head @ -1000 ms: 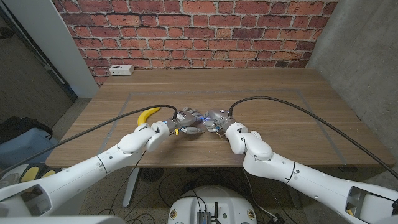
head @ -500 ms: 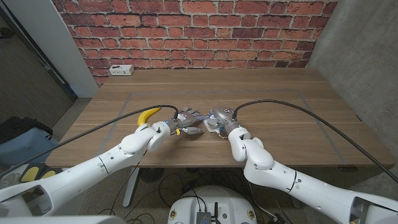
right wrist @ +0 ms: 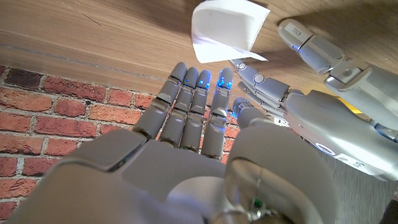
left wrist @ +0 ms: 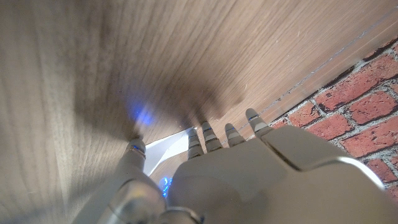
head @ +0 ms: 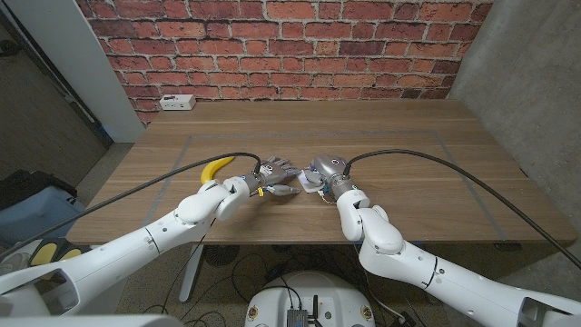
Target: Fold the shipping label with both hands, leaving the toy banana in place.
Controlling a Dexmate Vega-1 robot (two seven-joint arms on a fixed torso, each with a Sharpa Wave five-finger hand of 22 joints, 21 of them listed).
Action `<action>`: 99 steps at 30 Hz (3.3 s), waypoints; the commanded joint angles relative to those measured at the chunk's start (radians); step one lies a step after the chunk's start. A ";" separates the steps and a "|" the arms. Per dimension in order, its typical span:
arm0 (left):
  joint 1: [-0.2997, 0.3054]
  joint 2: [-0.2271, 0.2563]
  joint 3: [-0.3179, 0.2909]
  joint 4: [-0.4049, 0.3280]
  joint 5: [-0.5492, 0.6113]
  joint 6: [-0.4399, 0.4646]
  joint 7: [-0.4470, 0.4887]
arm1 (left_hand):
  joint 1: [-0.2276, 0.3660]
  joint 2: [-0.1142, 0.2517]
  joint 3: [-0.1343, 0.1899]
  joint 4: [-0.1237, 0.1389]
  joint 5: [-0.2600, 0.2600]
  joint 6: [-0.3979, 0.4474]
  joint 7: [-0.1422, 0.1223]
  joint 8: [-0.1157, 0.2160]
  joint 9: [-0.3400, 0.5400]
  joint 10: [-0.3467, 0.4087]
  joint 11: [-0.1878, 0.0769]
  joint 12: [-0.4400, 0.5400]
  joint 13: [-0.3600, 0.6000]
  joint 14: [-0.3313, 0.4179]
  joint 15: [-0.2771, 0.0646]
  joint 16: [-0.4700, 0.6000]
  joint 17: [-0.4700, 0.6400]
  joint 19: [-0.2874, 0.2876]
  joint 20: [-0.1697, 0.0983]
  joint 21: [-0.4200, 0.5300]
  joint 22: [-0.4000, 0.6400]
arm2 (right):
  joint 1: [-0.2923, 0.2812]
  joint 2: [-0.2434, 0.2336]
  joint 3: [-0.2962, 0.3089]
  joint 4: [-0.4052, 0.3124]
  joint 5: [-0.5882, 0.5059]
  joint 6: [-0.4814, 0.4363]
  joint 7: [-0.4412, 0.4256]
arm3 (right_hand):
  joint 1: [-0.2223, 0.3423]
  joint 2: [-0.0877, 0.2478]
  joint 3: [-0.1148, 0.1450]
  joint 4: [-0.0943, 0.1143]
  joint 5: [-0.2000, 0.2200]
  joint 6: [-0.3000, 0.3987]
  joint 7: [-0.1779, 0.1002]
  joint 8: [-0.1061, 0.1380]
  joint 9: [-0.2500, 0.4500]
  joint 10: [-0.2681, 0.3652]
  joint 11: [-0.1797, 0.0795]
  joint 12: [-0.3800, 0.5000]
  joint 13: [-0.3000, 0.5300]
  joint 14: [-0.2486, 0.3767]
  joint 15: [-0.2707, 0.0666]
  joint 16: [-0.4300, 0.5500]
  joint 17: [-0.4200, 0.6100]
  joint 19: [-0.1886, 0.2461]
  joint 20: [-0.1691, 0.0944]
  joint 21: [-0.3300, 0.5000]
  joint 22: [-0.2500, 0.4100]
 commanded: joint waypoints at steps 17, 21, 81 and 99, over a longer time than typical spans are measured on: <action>-0.017 -0.009 0.008 0.015 -0.008 -0.004 -0.004 | 0.000 0.004 -0.007 -0.002 0.010 -0.001 -0.013 0.005 0.004 -0.002 -0.016 -0.006 0.002 -0.004 -0.053 -0.003 0.002 -0.088 -0.007 -0.009 0.004 | 0.036 0.010 -0.002 0.049 0.040 -0.039 0.091 | -0.049 -0.009 -0.004 0.040 0.008 0.112 0.018 0.034 0.002 0.108 0.018 0.033 -0.009 0.045 0.001 0.004 0.016 -0.019 0.021 0.010 0.003; -0.018 -0.009 0.010 0.014 -0.007 -0.002 -0.007 | 0.002 0.005 -0.007 -0.003 0.011 -0.006 -0.012 0.003 0.004 -0.003 -0.018 -0.006 0.002 -0.001 -0.061 -0.003 0.001 -0.086 -0.009 -0.010 0.004 | 0.046 0.008 -0.008 0.052 0.049 -0.047 0.107 | -0.050 -0.007 -0.004 0.041 0.008 0.114 0.021 0.033 0.002 0.113 0.020 0.034 -0.010 0.047 0.003 0.005 0.019 -0.018 0.020 0.011 0.003; -0.019 -0.014 0.013 0.013 -0.014 -0.001 -0.008 | 0.012 0.013 -0.013 -0.009 0.013 -0.024 -0.007 0.001 0.005 -0.013 -0.010 -0.014 0.003 0.006 -0.068 -0.006 0.001 -0.078 -0.014 -0.024 0.004 | -0.042 -0.008 0.065 0.051 0.157 0.049 -0.132 | -0.086 -0.010 0.031 0.084 0.008 0.216 0.049 0.063 0.008 0.215 0.033 0.067 0.020 0.237 0.011 0.050 0.083 0.104 0.030 0.105 0.011; -0.015 -0.009 0.012 0.008 -0.012 0.002 -0.006 | 0.014 0.018 -0.014 -0.009 0.012 -0.035 -0.007 -0.001 0.005 -0.019 -0.009 -0.015 0.003 0.003 -0.067 -0.007 0.001 -0.075 -0.015 -0.028 0.005 | -0.014 -0.006 0.042 0.062 0.183 0.010 -0.085 | -0.090 -0.005 0.039 0.084 0.012 0.266 0.056 0.073 0.003 0.276 0.037 0.075 0.004 0.296 0.005 0.060 0.082 0.128 0.027 0.125 0.008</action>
